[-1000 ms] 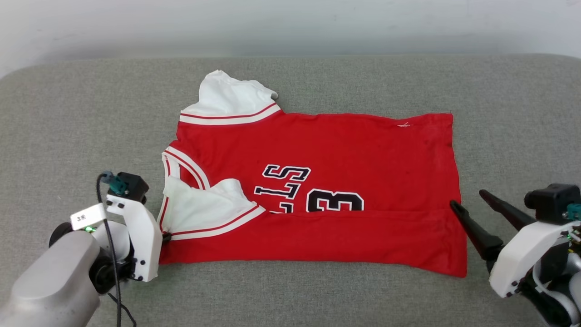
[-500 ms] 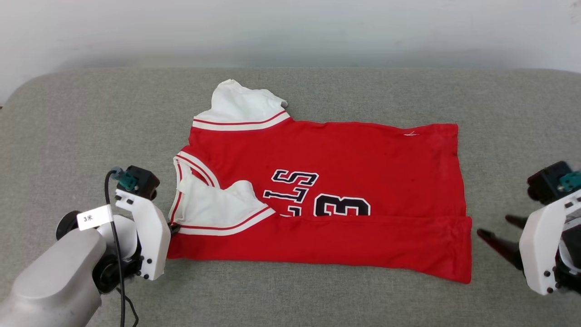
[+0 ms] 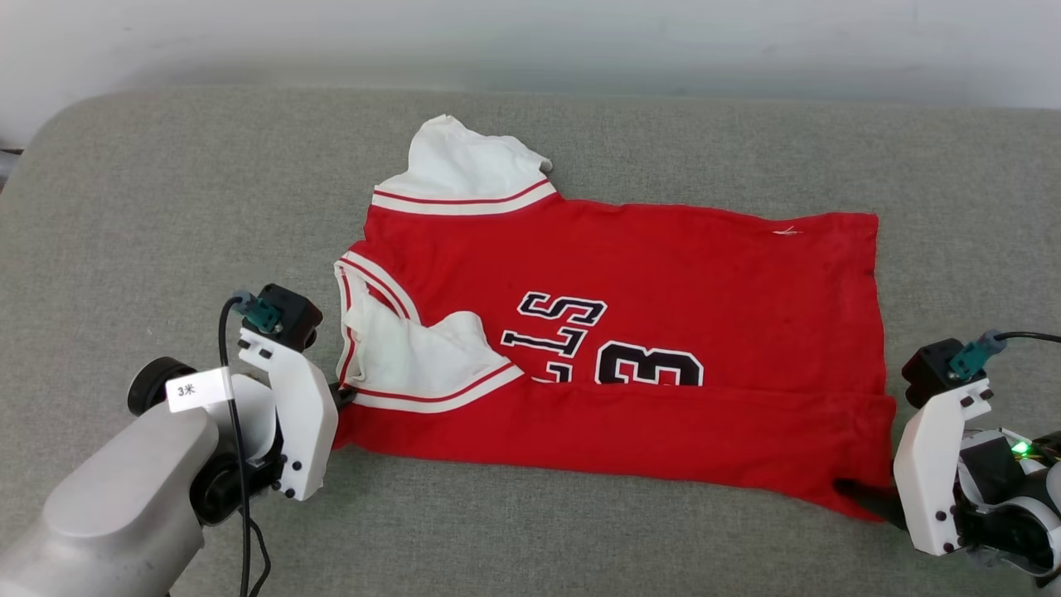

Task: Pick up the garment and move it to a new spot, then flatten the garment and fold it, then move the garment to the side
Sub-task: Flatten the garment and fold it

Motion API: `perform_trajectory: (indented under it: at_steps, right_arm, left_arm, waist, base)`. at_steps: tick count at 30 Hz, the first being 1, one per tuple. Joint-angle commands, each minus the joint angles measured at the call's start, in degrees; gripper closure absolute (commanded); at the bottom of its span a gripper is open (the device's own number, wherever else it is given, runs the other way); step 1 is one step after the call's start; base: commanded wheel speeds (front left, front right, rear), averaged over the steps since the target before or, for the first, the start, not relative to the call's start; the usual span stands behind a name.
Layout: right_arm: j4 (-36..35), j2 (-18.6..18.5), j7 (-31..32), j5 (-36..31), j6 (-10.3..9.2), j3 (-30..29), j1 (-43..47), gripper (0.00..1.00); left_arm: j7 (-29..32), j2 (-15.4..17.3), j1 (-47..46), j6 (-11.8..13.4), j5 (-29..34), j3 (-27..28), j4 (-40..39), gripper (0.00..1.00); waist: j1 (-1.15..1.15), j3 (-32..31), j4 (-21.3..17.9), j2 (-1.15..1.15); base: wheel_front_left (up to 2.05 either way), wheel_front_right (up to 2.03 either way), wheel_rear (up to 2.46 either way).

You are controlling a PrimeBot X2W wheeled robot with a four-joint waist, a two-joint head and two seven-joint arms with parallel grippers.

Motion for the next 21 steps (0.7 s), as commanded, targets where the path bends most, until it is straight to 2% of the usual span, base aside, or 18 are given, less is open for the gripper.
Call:
perform_trajectory:
  at_steps: [1, 7, 8, 9, 10, 14, 21]
  right_arm:
    - [2.1, 1.5, -0.6, -0.6, -0.04, 1.8, 0.0, 0.00]
    - [6.3, 3.1, -3.0, -0.3, 0.03, 7.1, 1.3, 0.00]
    - [6.5, 3.1, -3.8, -0.2, 0.05, 7.6, 1.2, 0.50]
    - [6.6, 2.9, -4.7, 0.0, 0.04, 8.1, 1.1, 0.90]
    - [6.7, 2.7, -5.5, 0.2, 0.04, 8.5, 0.8, 1.00]
    - [6.6, 1.5, -8.2, 1.0, 0.03, 8.7, -0.2, 1.00]
    - [3.7, -2.9, -13.2, 3.1, -0.05, 8.1, 0.6, 1.00]
  left_arm:
    - [-0.4, -0.1, -1.0, 0.2, 0.5, -0.2, -0.3, 1.00]
    - [-0.8, -0.2, -0.4, 0.6, 0.6, -0.4, -0.2, 1.00]
    - [-0.9, -0.2, -0.1, 0.6, 0.6, -0.4, -0.1, 1.00]
    - [-1.0, 0.0, 0.2, 0.6, 0.5, -0.5, 0.0, 1.00]
    - [-1.1, 0.1, 0.5, 0.6, 0.4, -0.5, 0.1, 1.00]
    - [-1.6, 0.3, 1.5, 1.0, 0.1, -0.4, 0.3, 1.00]
    - [-3.3, 1.8, 4.2, 1.4, -1.1, 0.3, -1.2, 1.00]
  waist:
    - [-0.01, 0.6, 0.4, 0.00]
    - [-0.01, 1.1, 0.8, 0.00]
    - [-0.01, 1.0, 0.8, 0.00]
    - [-0.01, 0.9, 0.7, 0.00]
    - [-0.01, 0.7, 0.6, 0.00]
    - [-0.01, -0.3, 0.3, 0.00]
    - [-0.01, -3.5, -0.3, 0.00]
  base:
    - [0.00, 0.00, 0.00]
    - [0.00, 0.00, 0.00]
    - [0.00, 0.00, 0.00]
    - [0.00, 0.00, 0.00]
    - [0.00, 0.00, 0.00]
    - [0.00, 0.00, 0.00]
    - [0.00, 0.00, 0.00]
